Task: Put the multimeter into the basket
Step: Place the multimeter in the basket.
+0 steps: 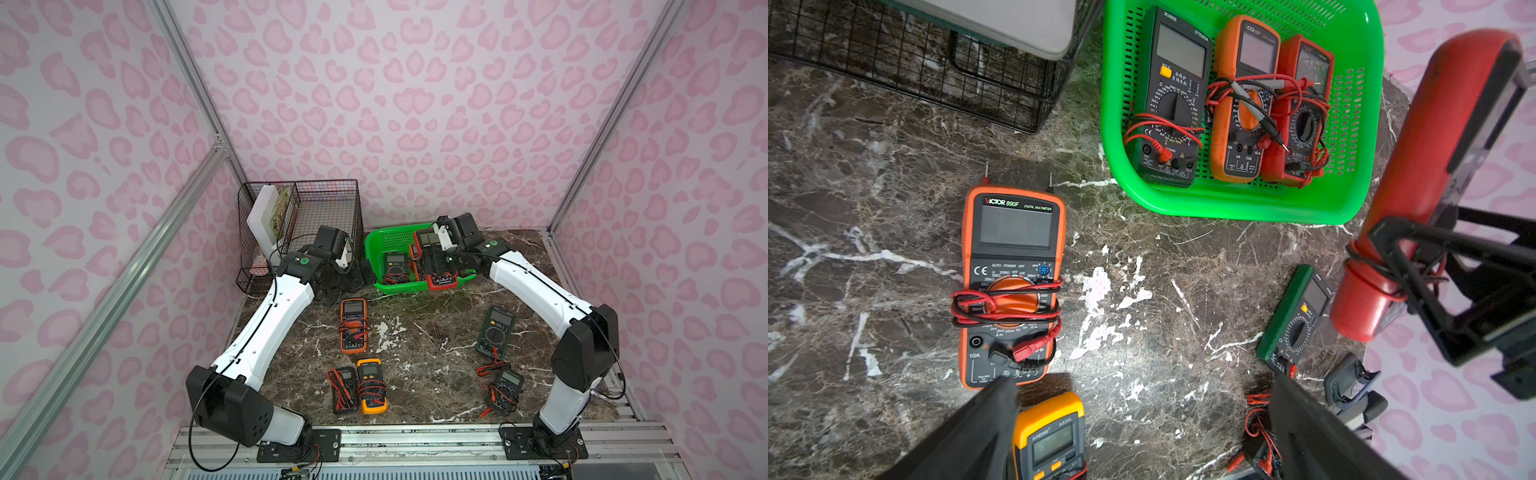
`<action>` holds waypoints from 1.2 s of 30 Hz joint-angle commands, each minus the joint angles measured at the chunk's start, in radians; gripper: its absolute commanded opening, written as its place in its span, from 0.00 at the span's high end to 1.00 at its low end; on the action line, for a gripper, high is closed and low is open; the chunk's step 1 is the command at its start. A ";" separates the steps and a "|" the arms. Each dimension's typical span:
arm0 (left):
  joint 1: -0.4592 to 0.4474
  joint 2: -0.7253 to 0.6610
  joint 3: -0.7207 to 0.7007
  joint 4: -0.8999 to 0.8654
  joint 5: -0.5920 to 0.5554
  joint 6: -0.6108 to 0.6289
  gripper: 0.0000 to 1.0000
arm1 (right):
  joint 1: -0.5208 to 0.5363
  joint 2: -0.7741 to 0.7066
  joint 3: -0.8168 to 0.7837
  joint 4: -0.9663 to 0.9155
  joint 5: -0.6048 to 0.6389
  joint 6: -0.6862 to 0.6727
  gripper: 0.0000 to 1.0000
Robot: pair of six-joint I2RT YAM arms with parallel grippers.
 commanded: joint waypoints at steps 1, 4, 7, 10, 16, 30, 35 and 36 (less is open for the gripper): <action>0.001 0.008 0.004 0.018 0.019 0.021 0.02 | -0.031 0.020 0.036 0.076 0.030 0.015 0.41; 0.001 0.015 0.004 0.021 0.031 0.024 0.02 | -0.061 0.046 0.056 0.105 0.040 0.017 0.41; 0.000 0.021 0.004 0.025 0.038 0.026 0.01 | -0.087 0.081 0.090 0.116 0.046 0.017 0.40; -0.001 0.029 0.005 0.032 0.047 0.026 0.02 | -0.109 0.122 0.127 0.117 0.050 0.009 0.40; -0.004 0.045 0.015 0.033 0.055 0.026 0.02 | -0.133 0.209 0.200 0.112 0.082 -0.020 0.40; -0.008 0.067 0.032 0.030 0.062 0.029 0.01 | -0.156 0.392 0.353 0.038 0.124 -0.066 0.37; -0.008 0.071 0.034 0.032 0.062 0.026 0.02 | -0.166 0.432 0.386 0.007 0.124 -0.070 0.36; -0.010 0.072 0.033 0.032 0.063 0.026 0.02 | -0.166 0.436 0.386 0.005 0.124 -0.072 0.36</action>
